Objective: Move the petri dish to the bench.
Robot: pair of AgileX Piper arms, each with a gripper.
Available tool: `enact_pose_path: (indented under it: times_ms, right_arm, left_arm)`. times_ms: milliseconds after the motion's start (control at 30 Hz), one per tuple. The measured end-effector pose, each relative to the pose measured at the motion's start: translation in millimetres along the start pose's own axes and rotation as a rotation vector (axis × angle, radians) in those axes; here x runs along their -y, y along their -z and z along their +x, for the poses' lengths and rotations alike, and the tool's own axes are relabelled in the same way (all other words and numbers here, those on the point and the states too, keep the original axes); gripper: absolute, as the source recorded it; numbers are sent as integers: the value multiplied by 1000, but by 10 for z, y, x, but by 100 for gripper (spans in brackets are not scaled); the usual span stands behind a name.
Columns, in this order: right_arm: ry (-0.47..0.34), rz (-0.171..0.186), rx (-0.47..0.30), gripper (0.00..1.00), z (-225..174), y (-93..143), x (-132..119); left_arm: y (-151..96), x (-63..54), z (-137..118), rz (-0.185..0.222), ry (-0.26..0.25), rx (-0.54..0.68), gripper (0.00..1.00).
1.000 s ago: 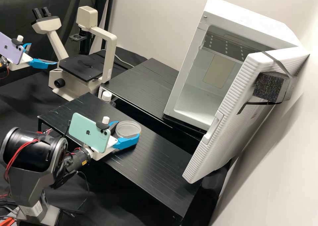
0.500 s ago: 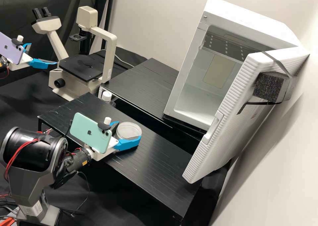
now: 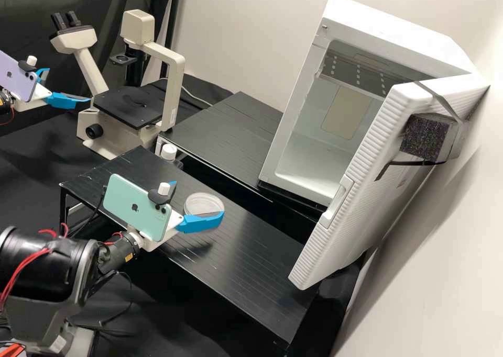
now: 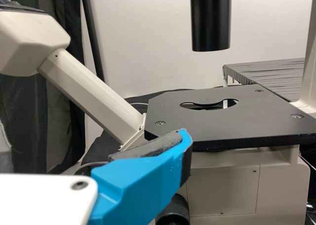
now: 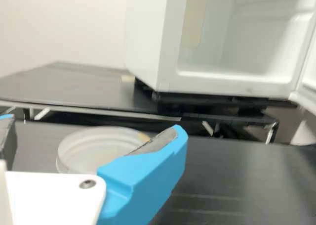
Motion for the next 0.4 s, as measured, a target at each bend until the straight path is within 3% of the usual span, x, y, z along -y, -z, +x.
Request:
enact_pose_path:
  times_ms: [300,400]
  right_arm:
    - [-91,73,-46,100,-160,84,-224]
    - [-99,168,-84,100,-178,113,-259]
  left_arm:
    - [0,0,0,0,0,0,100]
    - [0,0,0,0,0,0,100]
